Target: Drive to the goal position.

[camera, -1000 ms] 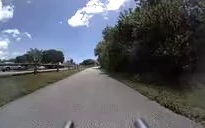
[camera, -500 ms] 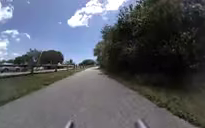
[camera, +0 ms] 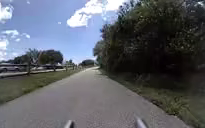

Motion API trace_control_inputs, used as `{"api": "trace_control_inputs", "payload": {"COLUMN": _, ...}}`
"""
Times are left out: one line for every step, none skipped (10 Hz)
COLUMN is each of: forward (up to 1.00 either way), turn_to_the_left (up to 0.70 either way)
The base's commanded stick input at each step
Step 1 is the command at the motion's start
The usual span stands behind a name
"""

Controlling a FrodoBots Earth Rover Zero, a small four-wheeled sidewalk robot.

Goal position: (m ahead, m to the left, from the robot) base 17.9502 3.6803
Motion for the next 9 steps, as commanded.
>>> {"api": "trace_control_inputs", "payload": {"forward": 0.50, "turn_to_the_left": 0.25}}
{"api": "trace_control_inputs", "payload": {"forward": 0.50, "turn_to_the_left": 0.25}}
{"api": "trace_control_inputs", "payload": {"forward": 0.50, "turn_to_the_left": 0.25}}
{"api": "trace_control_inputs", "payload": {"forward": 0.50, "turn_to_the_left": 0.25}}
{"api": "trace_control_inputs", "payload": {"forward": 0.50, "turn_to_the_left": 0.21}}
{"api": "trace_control_inputs", "payload": {"forward": 0.50, "turn_to_the_left": 0.00}}
{"api": "trace_control_inputs", "payload": {"forward": 0.50, "turn_to_the_left": 0.00}}
{"api": "trace_control_inputs", "payload": {"forward": 0.50, "turn_to_the_left": 0.00}}
{"api": "trace_control_inputs", "payload": {"forward": 0.50, "turn_to_the_left": 0.00}}
